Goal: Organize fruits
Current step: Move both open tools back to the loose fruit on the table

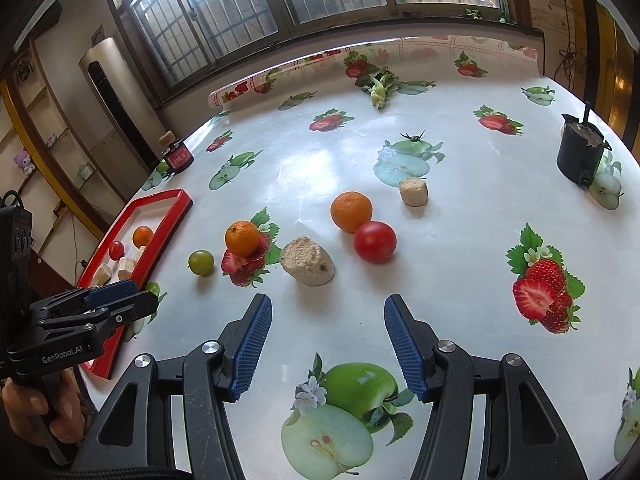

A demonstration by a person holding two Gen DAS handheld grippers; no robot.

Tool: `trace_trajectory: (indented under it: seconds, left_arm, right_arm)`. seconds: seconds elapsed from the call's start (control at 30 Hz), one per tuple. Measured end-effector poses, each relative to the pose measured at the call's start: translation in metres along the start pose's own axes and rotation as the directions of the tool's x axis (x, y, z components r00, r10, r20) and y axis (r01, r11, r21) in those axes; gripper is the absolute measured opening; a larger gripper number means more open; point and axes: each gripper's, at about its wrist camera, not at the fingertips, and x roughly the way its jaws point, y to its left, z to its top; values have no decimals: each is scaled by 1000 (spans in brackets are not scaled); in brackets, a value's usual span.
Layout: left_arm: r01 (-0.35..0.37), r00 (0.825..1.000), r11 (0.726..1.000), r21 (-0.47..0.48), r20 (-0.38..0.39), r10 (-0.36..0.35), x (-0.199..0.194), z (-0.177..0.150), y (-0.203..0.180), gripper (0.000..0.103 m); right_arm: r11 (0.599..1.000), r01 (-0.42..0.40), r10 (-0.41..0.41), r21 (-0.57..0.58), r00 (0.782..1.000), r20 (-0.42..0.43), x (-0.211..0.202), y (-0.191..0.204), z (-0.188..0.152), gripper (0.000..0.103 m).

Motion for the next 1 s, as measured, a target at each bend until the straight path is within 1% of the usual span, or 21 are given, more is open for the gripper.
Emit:
trace_trajectory:
  seconds: [0.27,0.5,0.77,0.83,0.9,0.93,0.97,1.0]
  left_arm:
    - [4,1000,1000,-10,-19,-4,17,7,3,54]
    - [7,1000,1000,-6,-30,-8,36,18,2,54]
    - [16,999,1000,-18,-49,-16,62,27,6,53]
    - [24,999,999,-22,-47,-25,66,28,8,53]
    - [21,999,1000,-10,-32,-21,67,28,7,47]
    - [20,999,1000,-4,-27,-20,66,28,7,38]
    - [22,999,1000,0,-24,-22,66,27,7,32]
    - [26,999,1000,2,-25,-26,66,27,7,22]
  right_arm:
    - [999,27,-27,24,1000,-6,11,-16,4,60]
    - [998,50,-50,23,999,-9,27,-25,17,59]
    - [997,80,-80,-10,996,-48,58,-27,33,54]
    - [996,88,-88,-16,995,-53,65,-26,35,47]
    - [994,102,-104,-32,994,-39,68,-24,38,43]
    - [995,98,-99,-35,994,-34,68,-23,38,39]
    - [995,98,-99,-33,995,-32,68,-23,38,33]
    - [994,100,-101,-35,994,-29,68,-23,38,33]
